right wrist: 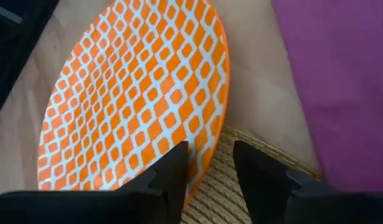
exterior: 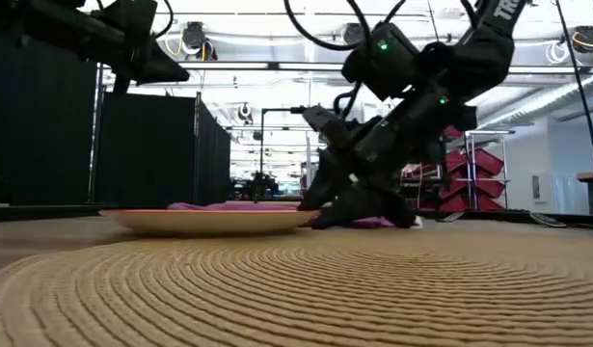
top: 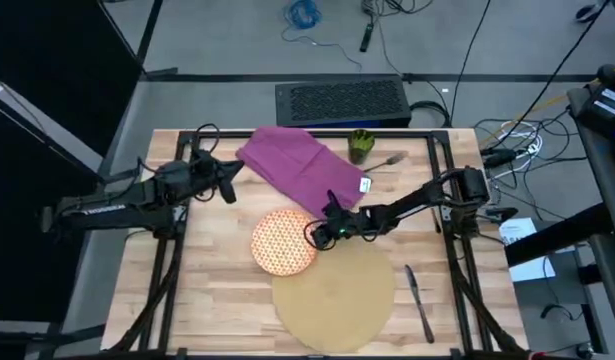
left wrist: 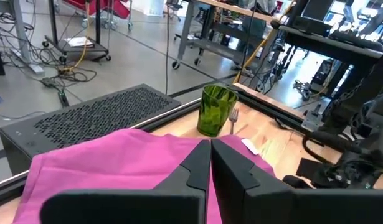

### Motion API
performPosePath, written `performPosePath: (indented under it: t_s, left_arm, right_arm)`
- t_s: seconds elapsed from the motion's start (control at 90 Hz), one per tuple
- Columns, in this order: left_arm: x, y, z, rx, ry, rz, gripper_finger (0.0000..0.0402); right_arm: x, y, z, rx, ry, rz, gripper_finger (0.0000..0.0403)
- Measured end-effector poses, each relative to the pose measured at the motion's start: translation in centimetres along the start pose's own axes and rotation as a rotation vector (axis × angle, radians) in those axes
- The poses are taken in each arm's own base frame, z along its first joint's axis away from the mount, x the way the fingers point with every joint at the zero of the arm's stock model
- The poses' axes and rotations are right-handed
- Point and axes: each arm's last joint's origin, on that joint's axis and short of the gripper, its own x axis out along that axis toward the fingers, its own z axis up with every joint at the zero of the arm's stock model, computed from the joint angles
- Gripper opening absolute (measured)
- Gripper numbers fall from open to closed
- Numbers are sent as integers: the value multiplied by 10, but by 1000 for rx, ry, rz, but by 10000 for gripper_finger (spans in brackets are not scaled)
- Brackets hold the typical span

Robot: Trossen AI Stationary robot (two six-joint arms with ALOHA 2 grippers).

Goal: Set table place
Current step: Put the orange plate on the brown table mat

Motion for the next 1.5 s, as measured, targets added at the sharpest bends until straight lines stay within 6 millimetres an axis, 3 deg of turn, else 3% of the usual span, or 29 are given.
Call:
performPosePath:
  t_s: [0.122,0.511,0.756,0.967,1.078,1.256,1.378,1.5]
  left_arm:
    - [0,0,0,1,-1,0,0]
    - [0,0,0,5,-2,0,0]
    - [0,0,0,8,-3,-1,0]
    - [0,0,0,26,-3,0,0]
    - [0,0,0,27,-2,1,0]
    - [0,0,0,34,-2,1,0]
    - [0,0,0,34,-4,1,0]
    - [0,0,1,32,-5,0,0]
  right_arm:
    - [0,1,1,-15,-5,6,17]
    - [-21,12,25,-17,-83,84,0]
    - [-51,25,35,8,-92,107,1]
    - [-101,36,34,39,-15,93,1]
    - [-131,41,26,71,35,72,1]
    - [-164,38,-4,128,172,-70,1]
    - [-168,37,-22,146,234,-140,1]
    - [-158,37,-36,141,293,-186,1]
